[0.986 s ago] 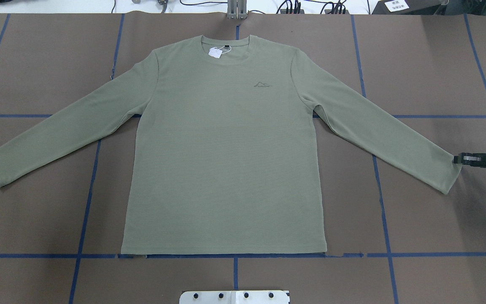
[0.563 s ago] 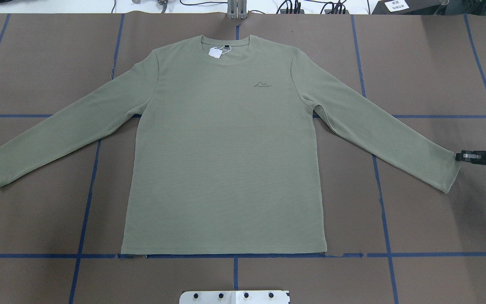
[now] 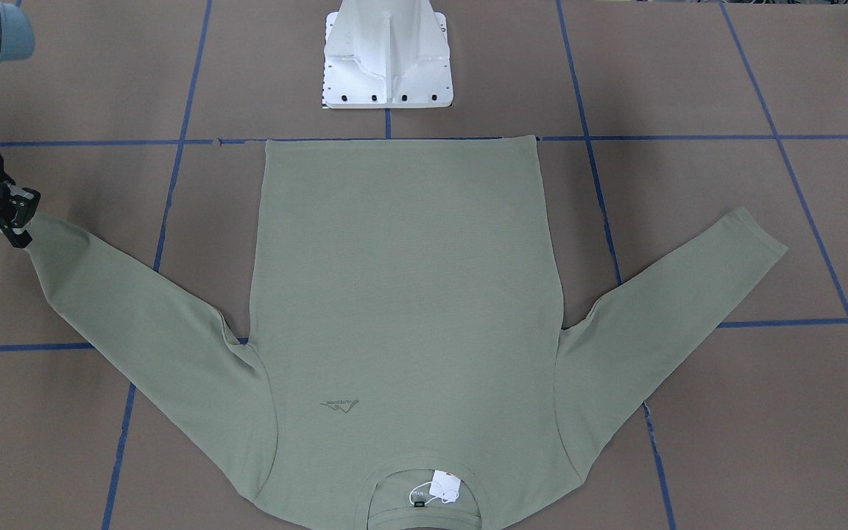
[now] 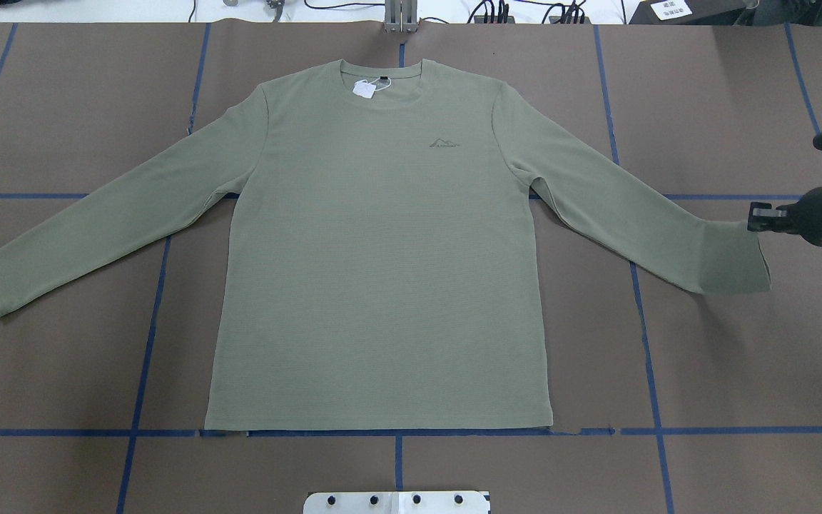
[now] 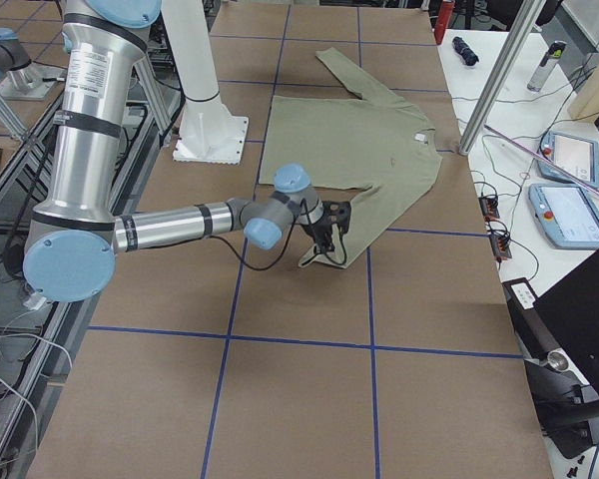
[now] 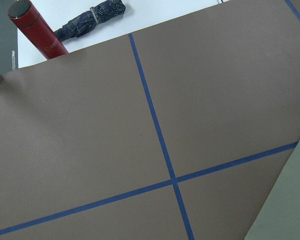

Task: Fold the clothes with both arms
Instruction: 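Lift the sleeve with the right gripper and lay it across the shirt body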

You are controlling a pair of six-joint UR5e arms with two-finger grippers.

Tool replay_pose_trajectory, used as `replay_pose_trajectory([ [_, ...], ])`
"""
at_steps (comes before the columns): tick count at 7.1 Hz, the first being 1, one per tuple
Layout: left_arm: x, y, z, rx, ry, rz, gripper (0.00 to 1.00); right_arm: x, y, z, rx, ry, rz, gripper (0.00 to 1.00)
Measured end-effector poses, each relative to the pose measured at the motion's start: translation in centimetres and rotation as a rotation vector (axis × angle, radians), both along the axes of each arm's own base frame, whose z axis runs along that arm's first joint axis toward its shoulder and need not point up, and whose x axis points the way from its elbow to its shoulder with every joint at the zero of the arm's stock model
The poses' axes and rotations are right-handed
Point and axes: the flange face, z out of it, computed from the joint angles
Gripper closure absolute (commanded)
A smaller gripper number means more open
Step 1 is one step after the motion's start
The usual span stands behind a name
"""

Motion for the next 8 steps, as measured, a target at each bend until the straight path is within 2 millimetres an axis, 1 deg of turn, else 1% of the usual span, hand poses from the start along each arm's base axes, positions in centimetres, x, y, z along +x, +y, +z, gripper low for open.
replay_pose_trajectory([
  [1,0.0,0.0,0.0,0.0,0.0,0.0,0.0,-1.5,-2.5,-6.1,-0.035,0.025,0.037,1.0],
  [3,0.0,0.1,0.1,-0.002,0.0,0.0,0.0,-5.1,-7.4,-18.2,-0.12,0.085,0.139,1.0],
  [4,0.0,0.2,0.1,-0.002,0.0,0.0,0.0,-7.6,-9.3,-23.4,-0.154,0.085,0.201,1.0],
  [5,0.0,0.2,0.2,-0.003,0.0,0.0,0.0,-11.1,-11.1,-27.8,-0.177,0.079,0.263,1.0],
  [6,0.0,0.2,0.2,-0.003,0.0,0.0,0.0,-15.6,-13.0,-31.9,-0.194,0.076,0.329,1.0],
  [7,0.0,0.2,0.2,-0.004,0.0,0.0,0.0,-21.3,-15.5,-36.6,-0.213,0.071,0.406,1.0],
  [8,0.0,0.2,0.4,-0.006,0.0,0.0,0.0,-27.2,-18.0,-40.5,-0.213,0.057,0.48,1.0],
])
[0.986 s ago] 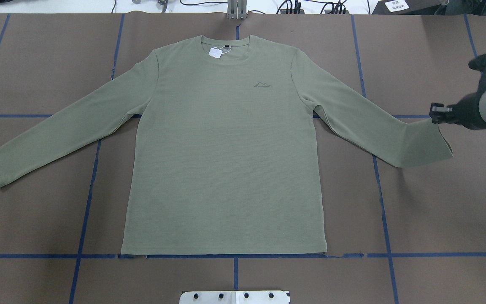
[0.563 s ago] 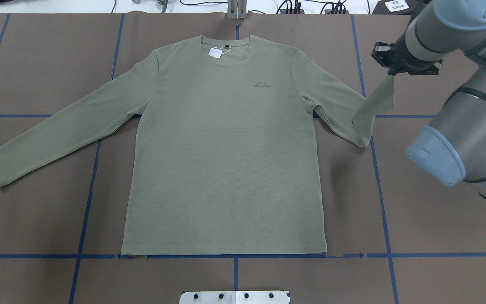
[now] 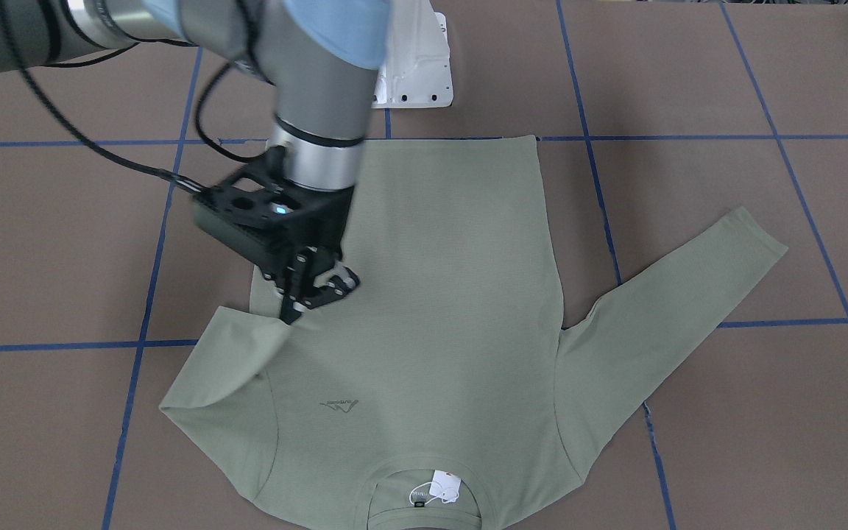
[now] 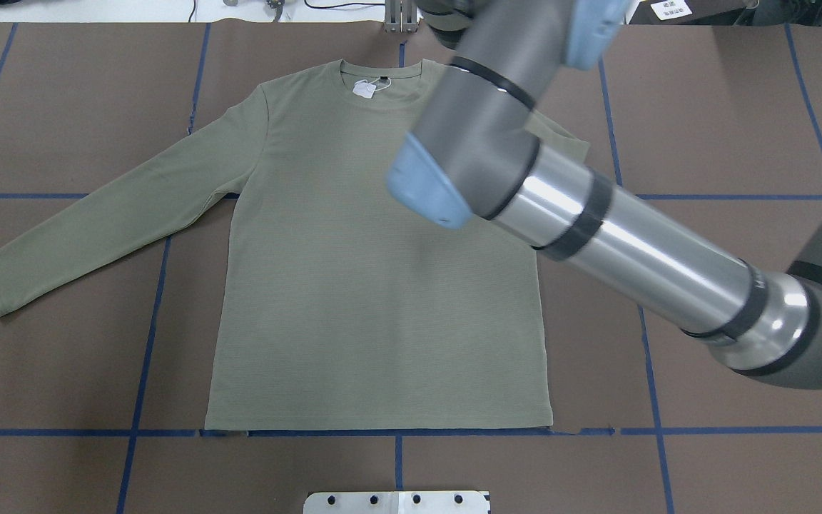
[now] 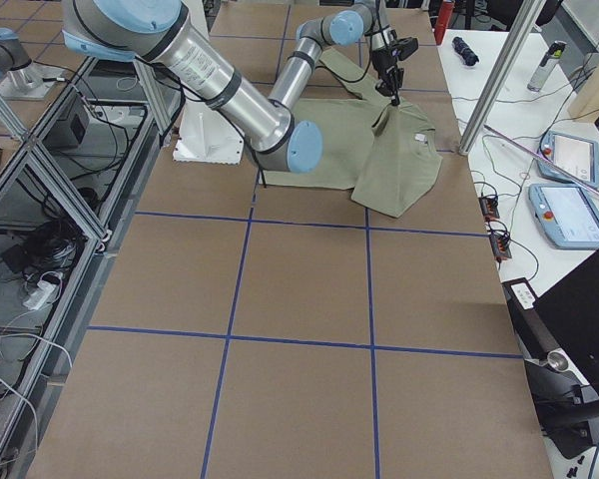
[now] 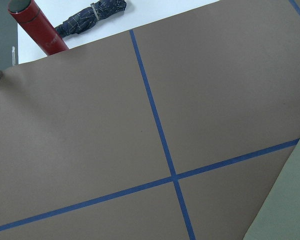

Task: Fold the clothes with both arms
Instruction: 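Lift the sleeve with the right gripper and lay it across the shirt body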

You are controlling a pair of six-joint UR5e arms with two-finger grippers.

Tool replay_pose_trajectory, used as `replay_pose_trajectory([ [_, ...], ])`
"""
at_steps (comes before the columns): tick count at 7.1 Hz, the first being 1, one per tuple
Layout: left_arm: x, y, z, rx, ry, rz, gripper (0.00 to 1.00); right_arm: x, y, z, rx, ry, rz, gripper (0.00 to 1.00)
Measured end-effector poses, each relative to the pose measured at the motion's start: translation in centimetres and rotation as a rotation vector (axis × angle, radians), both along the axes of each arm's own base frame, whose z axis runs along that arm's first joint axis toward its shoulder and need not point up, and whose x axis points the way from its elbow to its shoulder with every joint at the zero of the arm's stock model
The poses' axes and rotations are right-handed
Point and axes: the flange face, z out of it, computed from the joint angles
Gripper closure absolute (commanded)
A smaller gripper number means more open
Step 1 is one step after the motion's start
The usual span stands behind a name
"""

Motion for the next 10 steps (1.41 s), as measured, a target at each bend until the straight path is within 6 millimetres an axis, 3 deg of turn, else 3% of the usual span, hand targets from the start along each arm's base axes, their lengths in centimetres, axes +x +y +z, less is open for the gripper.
replay_pose_trajectory([
  [1,0.0,0.0,0.2,-0.002,0.0,0.0,0.0,-4.8,-1.5,-1.9,0.041,-0.012,0.053,1.0],
  [2,0.0,0.0,0.4,-0.004,0.0,0.0,0.0,-8.8,-1.4,-2.3,0.104,-0.012,0.08,1.0],
  [3,0.0,0.0,0.7,-0.005,0.0,0.0,0.0,-12.4,-0.1,-2.7,0.161,0.003,0.082,1.0],
  [5,0.0,0.0,1.7,-0.007,0.0,0.0,0.0,-18.3,3.3,-6.1,0.237,0.0,0.054,1.0],
  [6,0.0,0.1,2.3,-0.008,0.001,0.0,0.0,-19.7,4.2,-8.0,0.261,-0.02,0.042,0.99],
  [7,0.0,0.6,2.8,-0.007,0.001,0.0,0.0,-20.7,4.3,-9.6,0.287,-0.047,0.032,0.81],
  [8,0.1,1.1,3.3,-0.007,0.001,0.0,0.0,-21.4,4.5,-11.2,0.31,-0.064,0.014,0.76],
  [10,0.1,1.5,3.6,-0.009,0.001,0.0,0.0,-21.8,5.7,-14.4,0.342,-0.09,-0.035,0.56],
])
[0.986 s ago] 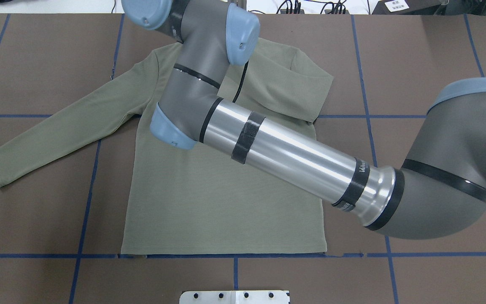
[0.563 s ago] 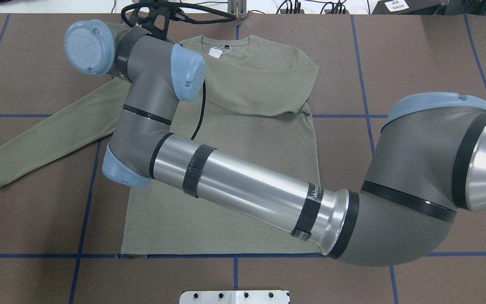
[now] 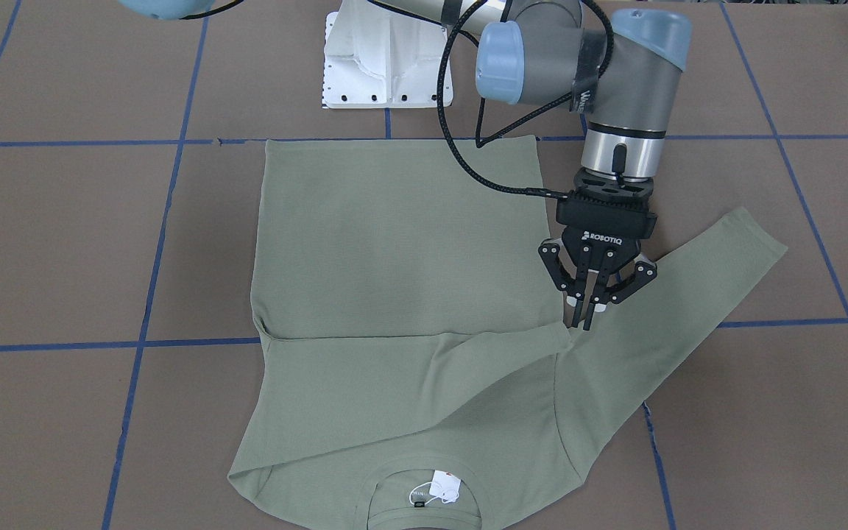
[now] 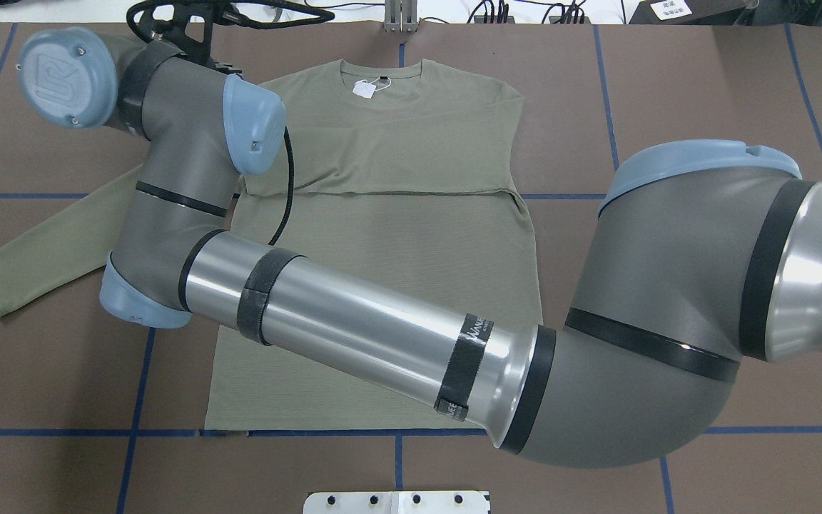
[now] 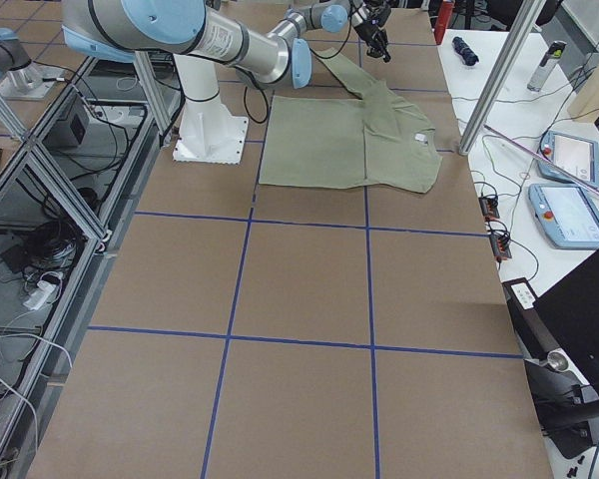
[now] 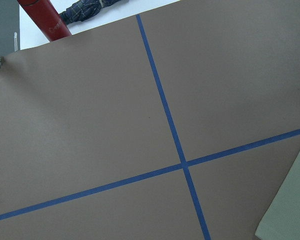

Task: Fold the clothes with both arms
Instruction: 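Lift the sleeve with the right gripper and lay it across the shirt body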

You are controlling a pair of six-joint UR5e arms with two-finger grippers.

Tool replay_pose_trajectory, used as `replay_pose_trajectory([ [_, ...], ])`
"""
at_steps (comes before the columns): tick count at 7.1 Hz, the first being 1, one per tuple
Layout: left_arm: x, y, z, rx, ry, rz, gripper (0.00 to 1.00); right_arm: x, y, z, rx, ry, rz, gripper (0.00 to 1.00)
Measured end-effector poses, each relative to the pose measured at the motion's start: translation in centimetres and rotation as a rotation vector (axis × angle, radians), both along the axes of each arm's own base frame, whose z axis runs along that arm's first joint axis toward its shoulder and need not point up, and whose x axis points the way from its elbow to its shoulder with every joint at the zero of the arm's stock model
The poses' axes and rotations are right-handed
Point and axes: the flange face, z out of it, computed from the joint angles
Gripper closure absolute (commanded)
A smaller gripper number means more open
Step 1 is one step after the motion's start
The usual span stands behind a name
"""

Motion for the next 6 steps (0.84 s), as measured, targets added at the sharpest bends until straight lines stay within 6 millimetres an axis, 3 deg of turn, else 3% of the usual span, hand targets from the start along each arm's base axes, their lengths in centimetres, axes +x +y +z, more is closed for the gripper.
replay_pose_trajectory([
  [2,0.0,-0.1,-0.2,0.004,0.0,-0.001,0.0,0.7,0.1,-2.0,0.027,-0.005,-0.062,0.0],
  [3,0.0,-1.0,-1.5,0.032,0.0,-0.003,0.0,1.9,-1.1,-2.2,0.025,-0.003,-0.107,0.0],
  [4,-0.1,-3.2,-4.6,0.093,0.0,-0.011,0.0,4.1,-3.3,-1.5,0.006,-0.008,-0.16,0.0],
  [5,-0.1,-5.6,-7.5,0.148,0.007,-0.022,0.0,7.6,-5.7,0.5,-0.023,-0.01,-0.23,0.0],
  [6,-0.1,-6.6,-8.9,0.199,0.013,-0.029,0.0,12.9,-7.6,2.6,-0.051,0.011,-0.323,0.0],
])
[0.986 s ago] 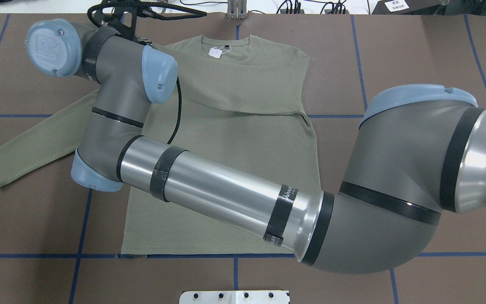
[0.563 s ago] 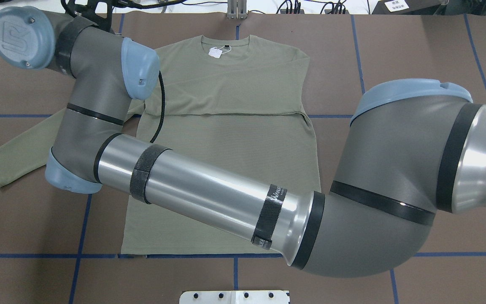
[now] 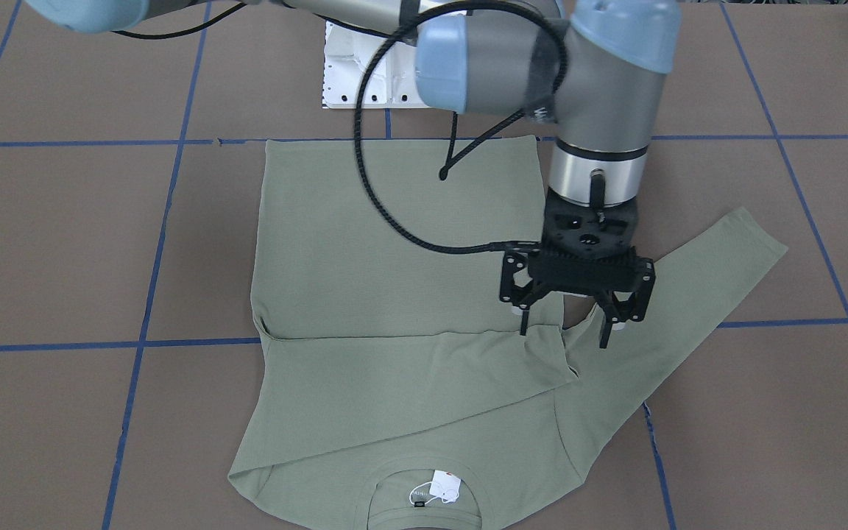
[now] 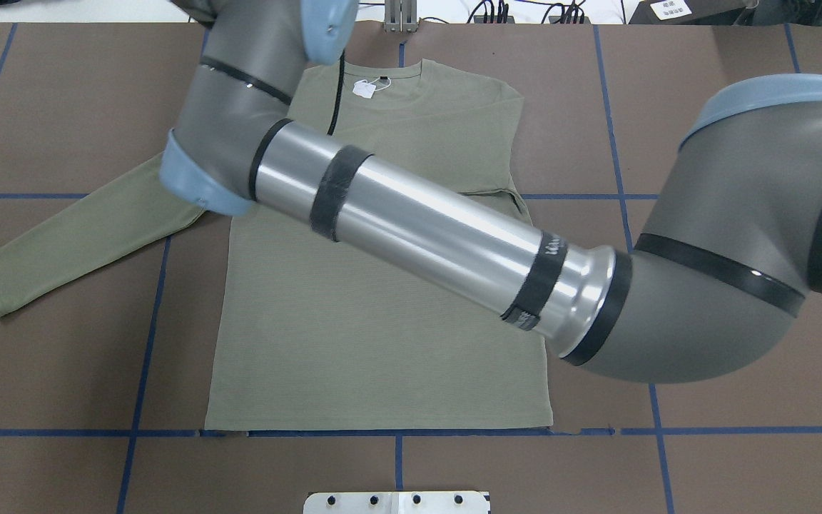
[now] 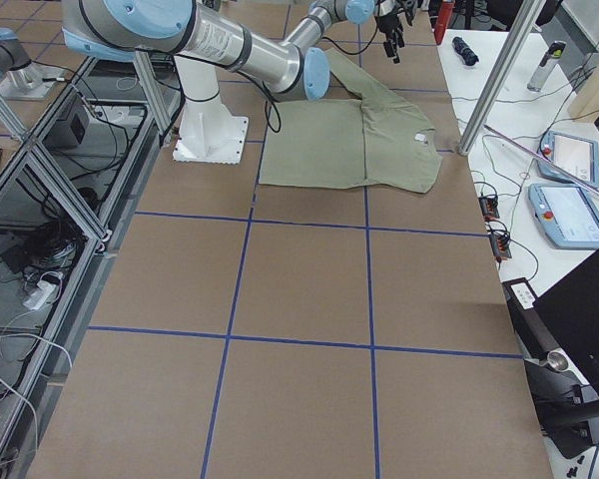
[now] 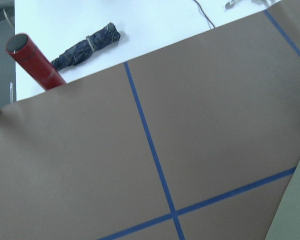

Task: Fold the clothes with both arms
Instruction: 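Lift the sleeve with the right gripper and lay it across the shirt body, then release the sleeve and withdraw the right gripper while the left gripper grasps the other cuff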

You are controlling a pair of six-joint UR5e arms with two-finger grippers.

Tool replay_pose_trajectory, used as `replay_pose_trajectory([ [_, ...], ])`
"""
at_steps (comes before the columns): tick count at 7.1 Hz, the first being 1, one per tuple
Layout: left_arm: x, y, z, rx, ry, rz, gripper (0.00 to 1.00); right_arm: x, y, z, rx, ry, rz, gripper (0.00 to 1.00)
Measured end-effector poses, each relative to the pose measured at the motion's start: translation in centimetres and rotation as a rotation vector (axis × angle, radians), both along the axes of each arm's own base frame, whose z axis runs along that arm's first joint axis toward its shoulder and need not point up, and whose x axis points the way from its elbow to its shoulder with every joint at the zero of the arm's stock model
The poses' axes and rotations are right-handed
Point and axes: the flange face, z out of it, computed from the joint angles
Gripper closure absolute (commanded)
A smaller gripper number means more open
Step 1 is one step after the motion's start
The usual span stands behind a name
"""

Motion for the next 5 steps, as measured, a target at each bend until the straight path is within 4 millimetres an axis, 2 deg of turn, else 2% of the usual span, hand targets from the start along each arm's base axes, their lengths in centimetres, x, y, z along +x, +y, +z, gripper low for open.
replay_pose_trajectory([
  [1,0.7,0.0,-0.4,0.058,0.004,0.012,0.0,5.8,-1.6,2.8,-0.006,0.032,-0.107,0.0],
  [2,3.5,0.2,-0.5,0.114,0.01,0.071,0.0,11.8,-3.3,7.2,0.024,0.057,-0.215,0.0],
  [3,7.7,0.2,-0.6,0.146,0.019,0.152,0.0,17.7,-4.4,12.9,0.073,0.076,-0.307,0.0],
  [4,11.5,0.5,-0.4,0.141,0.037,0.214,0.0,24.3,-4.2,19.9,0.117,0.094,-0.376,0.0],
  [5,14.3,1.3,0.6,0.115,0.05,0.25,0.0,29.7,-2.8,26.1,0.142,0.115,-0.417,0.0],
])
